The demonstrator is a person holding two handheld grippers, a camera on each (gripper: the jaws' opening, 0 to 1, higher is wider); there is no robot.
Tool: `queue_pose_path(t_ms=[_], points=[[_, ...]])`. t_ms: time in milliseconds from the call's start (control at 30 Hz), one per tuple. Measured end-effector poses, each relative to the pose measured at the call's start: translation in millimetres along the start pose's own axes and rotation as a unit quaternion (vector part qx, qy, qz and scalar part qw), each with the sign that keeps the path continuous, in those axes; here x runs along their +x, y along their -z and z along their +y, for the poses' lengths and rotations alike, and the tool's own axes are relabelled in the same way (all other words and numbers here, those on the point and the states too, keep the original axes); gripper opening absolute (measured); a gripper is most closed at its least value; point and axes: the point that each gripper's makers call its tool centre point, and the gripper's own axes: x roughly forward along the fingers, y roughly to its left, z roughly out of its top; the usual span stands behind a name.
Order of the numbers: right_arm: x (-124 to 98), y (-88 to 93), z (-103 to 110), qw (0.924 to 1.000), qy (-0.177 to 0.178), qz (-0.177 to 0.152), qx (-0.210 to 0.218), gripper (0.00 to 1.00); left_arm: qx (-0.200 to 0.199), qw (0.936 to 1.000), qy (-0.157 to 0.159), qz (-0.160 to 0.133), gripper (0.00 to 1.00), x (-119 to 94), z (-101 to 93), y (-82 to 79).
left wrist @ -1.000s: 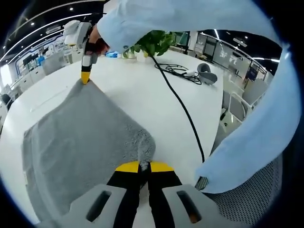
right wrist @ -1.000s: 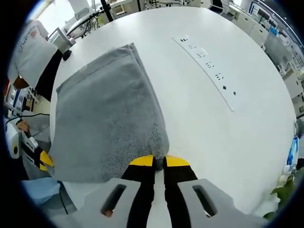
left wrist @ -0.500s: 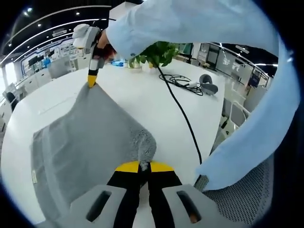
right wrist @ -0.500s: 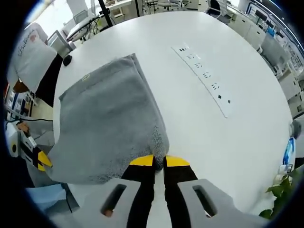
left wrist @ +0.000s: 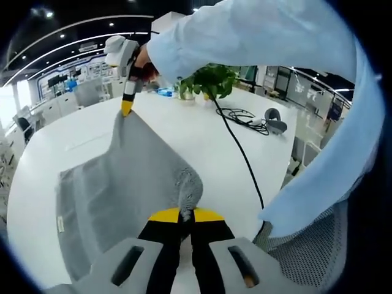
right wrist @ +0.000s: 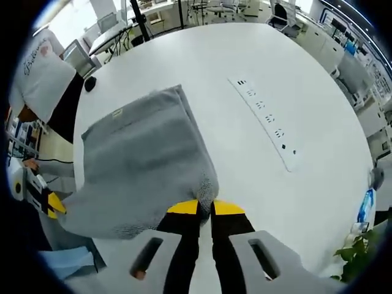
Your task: Fold the towel on the table until its edges align and the towel forms a compact rectangular stack.
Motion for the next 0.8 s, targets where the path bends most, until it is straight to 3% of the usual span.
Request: queue_pose_path(t_ms=[33,167,800], points=[[-4,-0.1,13,1.0,-0.001,0.0,0.0,0.04,-0.003,1.0,-0.004,-0.003,0.04,-3,3.6,-0.4],[-6,-10.2,21,1.0,-0.002,-0.001,-0.002,0.04,-0.014,0.9997,-0.014,-0.013,0.04,-14,14.0,-0.3],[1,-81.9,30,0.9999,-0.001,0.006,-0.012,0.04,-0.065,0.994,-0.055,-0.069,0.04,-57,54.4,-9.8]])
